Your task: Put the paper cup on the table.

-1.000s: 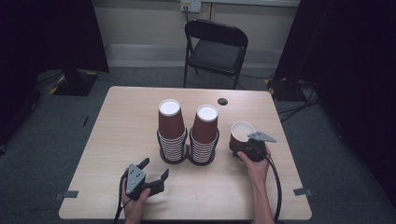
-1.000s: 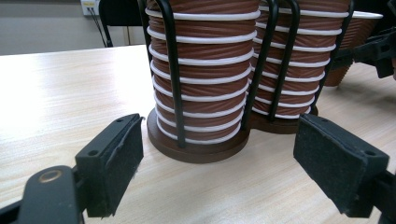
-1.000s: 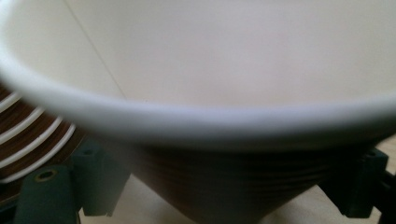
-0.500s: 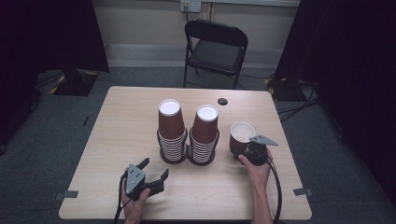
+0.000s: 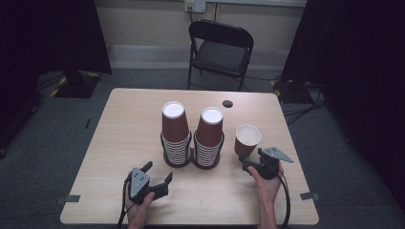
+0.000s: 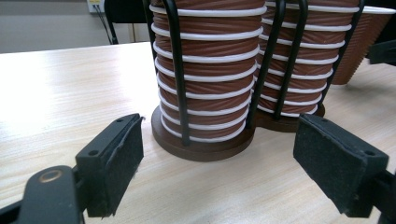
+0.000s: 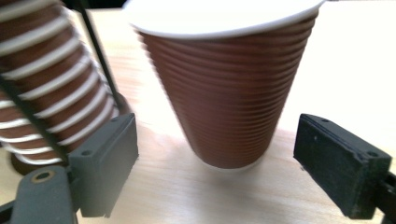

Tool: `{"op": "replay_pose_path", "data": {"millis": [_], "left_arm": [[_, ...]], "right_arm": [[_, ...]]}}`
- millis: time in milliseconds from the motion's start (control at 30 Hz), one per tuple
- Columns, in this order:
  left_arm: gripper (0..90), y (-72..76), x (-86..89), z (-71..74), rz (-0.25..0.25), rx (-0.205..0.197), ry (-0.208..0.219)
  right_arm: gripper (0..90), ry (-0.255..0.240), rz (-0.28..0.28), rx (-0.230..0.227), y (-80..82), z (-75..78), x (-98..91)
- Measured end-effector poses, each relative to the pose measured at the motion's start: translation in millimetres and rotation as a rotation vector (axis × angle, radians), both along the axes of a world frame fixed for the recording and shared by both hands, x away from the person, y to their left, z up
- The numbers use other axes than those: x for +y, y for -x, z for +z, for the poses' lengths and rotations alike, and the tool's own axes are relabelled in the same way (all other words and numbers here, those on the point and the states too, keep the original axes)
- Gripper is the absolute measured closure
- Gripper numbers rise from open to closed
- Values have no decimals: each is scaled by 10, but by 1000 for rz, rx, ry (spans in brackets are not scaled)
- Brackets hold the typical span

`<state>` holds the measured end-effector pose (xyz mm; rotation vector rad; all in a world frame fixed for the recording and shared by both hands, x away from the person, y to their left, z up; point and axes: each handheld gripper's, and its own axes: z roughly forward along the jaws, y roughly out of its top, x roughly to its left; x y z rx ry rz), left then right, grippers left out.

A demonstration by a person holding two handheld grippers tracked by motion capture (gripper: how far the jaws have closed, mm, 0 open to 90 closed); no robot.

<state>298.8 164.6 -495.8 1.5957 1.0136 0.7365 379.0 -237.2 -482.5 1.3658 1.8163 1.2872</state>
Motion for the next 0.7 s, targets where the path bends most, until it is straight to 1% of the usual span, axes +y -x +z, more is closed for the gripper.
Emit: {"op": "replay_pose_path", "data": {"millis": [33, 67, 100, 133, 200, 233, 300, 333, 367, 433, 500, 533, 600, 633, 700], "left_arm": [[159, 4, -3, 0, 2, -3, -5], [159, 4, -3, 0, 2, -3, -5], [159, 5, -5, 0, 3, -4, -7], [159, 5, -7, 0, 2, -3, -8], [159, 5, -6, 0, 6, -4, -6], [159, 7, -5, 0, 7, -4, -4], [159, 11, -3, 0, 14, -5, -2], [159, 11, -3, 0, 14, -5, -2], [159, 10, 2, 2, 17, 4, -8], [159, 11, 2, 1, 19, 4, -4], [159, 20, 9, 1, 23, 7, -1], [159, 20, 9, 1, 23, 7, -1], [159, 24, 10, 1, 23, 7, -1], [159, 25, 11, 1, 24, 6, 0], [159, 28, 8, 0, 29, 2, -1]], "right_arm": [[153, -15, 1, -25, 76, 12, 12], [153, -15, 1, -25, 76, 12, 12], [153, -23, 4, -33, 111, 15, 26], [153, -17, 11, -54, 178, 14, 57], [153, -17, 14, -57, 207, 12, 74], [153, -21, 22, -67, 264, 2, 103], [153, -24, 25, -73, 318, -3, 143], [153, -24, 25, -73, 318, -3, 143], [153, -25, 29, -81, 373, -6, 193], [153, -28, 30, -88, 400, -6, 219], [153, -42, 46, -103, 475, 0, 302], [153, -42, 46, -103, 475, 0, 302], [157, -33, 56, -105, 522, 3, 367], [161, -38, 63, -115, 567, -2, 416], [161, -45, 65, -117, 588, -8, 436]]}}
